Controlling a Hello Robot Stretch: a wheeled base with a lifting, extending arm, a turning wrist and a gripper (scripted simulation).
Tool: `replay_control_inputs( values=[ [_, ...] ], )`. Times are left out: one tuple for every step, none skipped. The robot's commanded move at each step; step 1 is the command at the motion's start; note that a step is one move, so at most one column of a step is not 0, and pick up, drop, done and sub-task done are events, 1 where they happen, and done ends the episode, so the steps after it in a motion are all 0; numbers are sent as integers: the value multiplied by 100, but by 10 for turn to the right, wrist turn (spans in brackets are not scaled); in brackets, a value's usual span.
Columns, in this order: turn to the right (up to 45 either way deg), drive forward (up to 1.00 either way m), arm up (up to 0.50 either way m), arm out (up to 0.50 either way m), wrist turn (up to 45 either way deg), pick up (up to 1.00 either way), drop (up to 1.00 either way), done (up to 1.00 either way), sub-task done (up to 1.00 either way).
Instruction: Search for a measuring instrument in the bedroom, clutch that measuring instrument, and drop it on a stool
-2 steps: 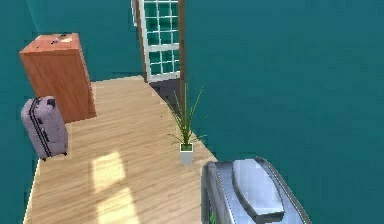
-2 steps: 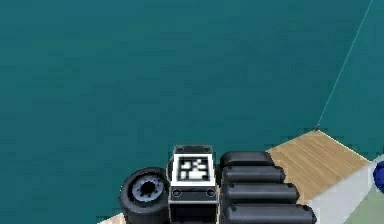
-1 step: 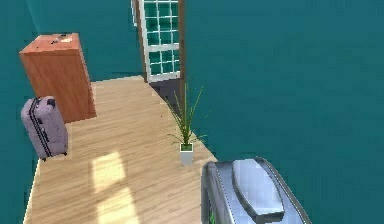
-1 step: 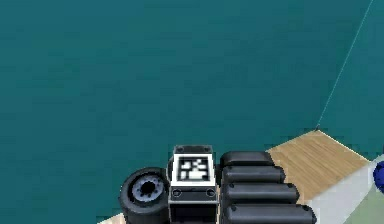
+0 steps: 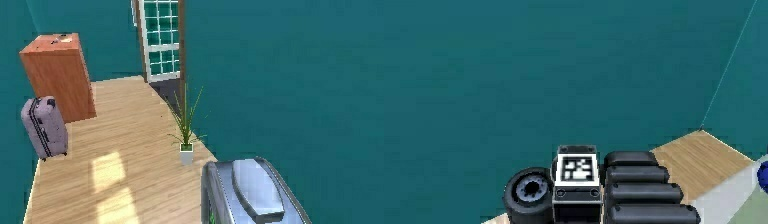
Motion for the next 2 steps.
replay_control_inputs(
  values=[
    [450, 0, 0, 0, 0, 0, 0, 0, 0],
    [-450, 0, 0, 0, 0, 0, 0, 0, 0]
  ],
)
